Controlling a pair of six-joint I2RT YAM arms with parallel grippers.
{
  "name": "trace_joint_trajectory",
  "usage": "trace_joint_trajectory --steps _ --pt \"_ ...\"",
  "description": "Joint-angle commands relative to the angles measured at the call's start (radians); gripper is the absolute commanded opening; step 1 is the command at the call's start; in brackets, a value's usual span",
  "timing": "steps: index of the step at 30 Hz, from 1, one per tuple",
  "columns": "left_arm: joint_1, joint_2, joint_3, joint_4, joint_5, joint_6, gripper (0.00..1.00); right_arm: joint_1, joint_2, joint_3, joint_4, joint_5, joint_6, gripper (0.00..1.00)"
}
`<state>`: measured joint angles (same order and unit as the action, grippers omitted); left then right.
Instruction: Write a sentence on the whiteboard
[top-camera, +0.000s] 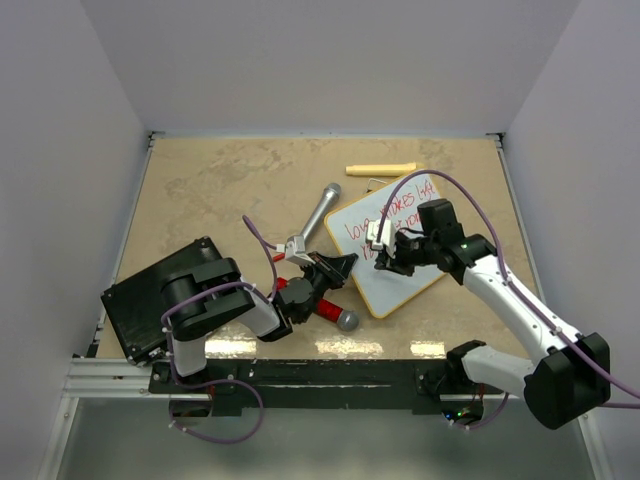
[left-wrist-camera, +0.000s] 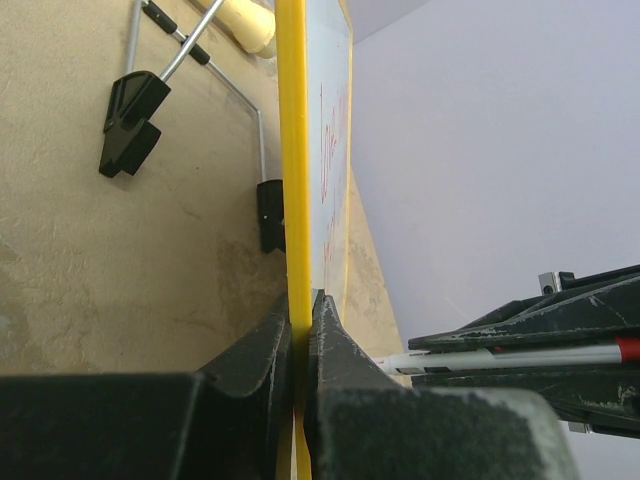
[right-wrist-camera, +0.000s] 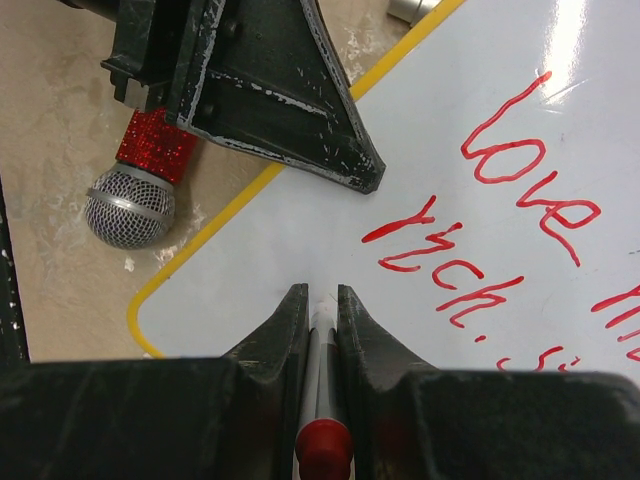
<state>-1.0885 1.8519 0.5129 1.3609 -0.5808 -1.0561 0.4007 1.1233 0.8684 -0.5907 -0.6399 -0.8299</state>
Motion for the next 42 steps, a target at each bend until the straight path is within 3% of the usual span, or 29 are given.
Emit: trace_joint_trajectory --steps 1,11,19,32,42 --pt "0.007 0.013 0.019 0.096 -0.062 0.081 0.00 0.006 0.004 -0.008 0.045 0.019 0.023 0.00" --pt "0.007 0.013 0.013 0.106 -0.056 0.082 0.00 0.030 0.004 -0.011 0.071 -0.004 0.051 0.00" --pt "0.006 0.018 0.013 0.112 -0.056 0.082 0.00 0.036 0.003 0.000 -0.018 -0.050 -0.028 0.00" --pt "0.007 0.013 0.001 0.119 -0.056 0.082 0.00 0.038 0.010 -0.011 -0.007 0.091 0.026 0.00" --pt "0.007 0.021 -0.001 0.125 -0.054 0.082 0.00 0.036 0.036 0.015 -0.124 -0.023 -0.077 0.00"
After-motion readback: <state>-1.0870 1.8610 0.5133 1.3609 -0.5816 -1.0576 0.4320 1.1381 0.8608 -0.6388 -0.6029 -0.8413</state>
